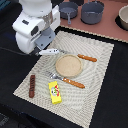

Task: Interact with the objects in diverse but meaningful ways.

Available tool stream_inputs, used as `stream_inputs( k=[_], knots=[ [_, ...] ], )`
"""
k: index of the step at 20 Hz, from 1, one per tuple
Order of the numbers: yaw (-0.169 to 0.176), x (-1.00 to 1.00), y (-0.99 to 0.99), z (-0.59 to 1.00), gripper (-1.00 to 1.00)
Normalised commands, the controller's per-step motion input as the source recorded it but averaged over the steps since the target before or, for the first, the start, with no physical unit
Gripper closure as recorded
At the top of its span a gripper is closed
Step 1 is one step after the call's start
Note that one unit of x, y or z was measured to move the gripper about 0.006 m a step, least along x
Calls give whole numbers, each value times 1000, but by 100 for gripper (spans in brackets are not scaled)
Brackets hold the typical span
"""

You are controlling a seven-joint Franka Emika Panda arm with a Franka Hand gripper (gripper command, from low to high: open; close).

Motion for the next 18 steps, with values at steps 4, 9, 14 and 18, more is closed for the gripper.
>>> stream_inputs(
  k=[4,9,14,18],
  knots=[
    [81,-329,143,-242,-100],
    [96,-242,125,-302,-100],
    [128,-251,185,-362,-100],
    [99,-39,176,-306,-100]
  ],
)
